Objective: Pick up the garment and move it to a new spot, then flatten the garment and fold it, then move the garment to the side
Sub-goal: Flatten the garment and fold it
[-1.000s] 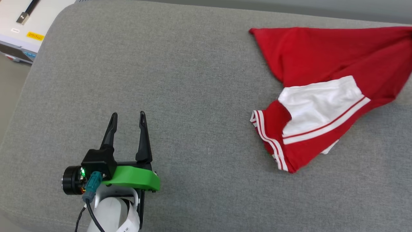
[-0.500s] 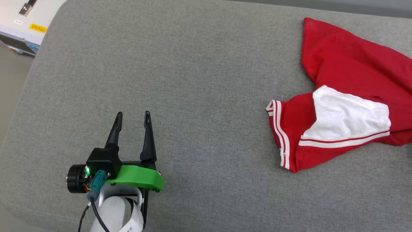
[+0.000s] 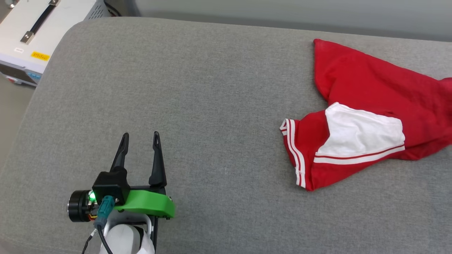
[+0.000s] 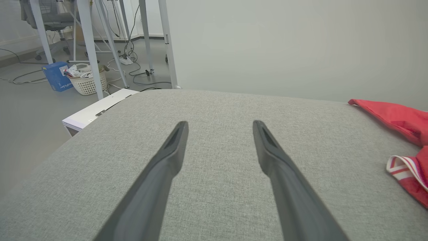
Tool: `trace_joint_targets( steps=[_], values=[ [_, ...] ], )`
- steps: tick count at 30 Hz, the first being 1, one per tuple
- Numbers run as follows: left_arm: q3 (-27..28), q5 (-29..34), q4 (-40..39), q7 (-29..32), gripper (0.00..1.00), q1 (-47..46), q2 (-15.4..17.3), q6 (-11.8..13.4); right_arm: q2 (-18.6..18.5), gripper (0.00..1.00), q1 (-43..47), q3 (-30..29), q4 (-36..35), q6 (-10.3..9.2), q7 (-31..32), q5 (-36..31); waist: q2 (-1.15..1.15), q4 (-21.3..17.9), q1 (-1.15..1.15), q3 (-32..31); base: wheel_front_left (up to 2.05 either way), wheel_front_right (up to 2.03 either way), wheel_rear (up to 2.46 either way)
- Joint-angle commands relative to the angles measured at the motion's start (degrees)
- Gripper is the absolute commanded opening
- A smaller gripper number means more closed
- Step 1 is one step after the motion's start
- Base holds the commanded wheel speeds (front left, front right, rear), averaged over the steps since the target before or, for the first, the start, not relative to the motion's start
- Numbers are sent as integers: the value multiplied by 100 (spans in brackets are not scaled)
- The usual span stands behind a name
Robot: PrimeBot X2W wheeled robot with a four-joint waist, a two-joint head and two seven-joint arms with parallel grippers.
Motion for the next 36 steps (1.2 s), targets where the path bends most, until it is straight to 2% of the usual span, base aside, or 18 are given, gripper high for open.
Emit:
trace_joint_targets(
  steps=[1,5,7,12,16,19,22,25,29,32,36],
  values=[
    [24,67,-38,-33,100,47,-16,-28,-30,100,39,-188,-254,-3,-49,-229,0,-59,0,-40,0,0,0],
    [38,115,-60,-33,100,77,-16,-48,-147,100,109,-426,-1164,-3,-35,-696,0,-78,0,-83,0,0,0],
    [40,133,-61,-33,100,91,-16,-62,-247,100,65,-361,-1733,-3,276,-778,0,-81,0,-89,0,0,0],
    [-4,140,-73,-33,100,55,-16,-97,-704,100,-292,-81,-3061,-3,1846,-686,0,-24,0,-6,0,0,0],
    [-81,103,-89,-33,100,-14,-16,-96,-982,100,-558,249,-3638,-3,3620,-296,0,83,0,93,0,0,0],
    [-149,52,-117,-33,100,-83,-16,-79,-1088,100,-740,465,-3878,-3,4699,-150,0,179,0,229,0,0,0],
    [-225,-15,-143,-33,100,-191,-16,-43,-1056,100,-929,674,-3916,-3,5400,-274,0,292,0,430,0,0,0],
    [-313,-97,-166,-33,100,-326,-16,1,-870,100,-1079,810,-3717,-3,5661,-494,0,411,0,662,0,0,0],
    [-475,-216,-191,-33,100,-503,-16,84,-490,100,-1129,1050,-3108,-3,5724,-754,0,576,0,955,0,0,0],
    [-561,-269,-166,-33,100,-584,-16,134,-341,100,-1052,1425,-2696,-3,5714,-1016,0,662,0,1067,0,0,0],
    [-598,-306,-115,-33,100,-617,-16,184,-201,100,-888,1787,-2344,-3,5523,-1026,0,697,0,1059,0,0,0]
  ],
)
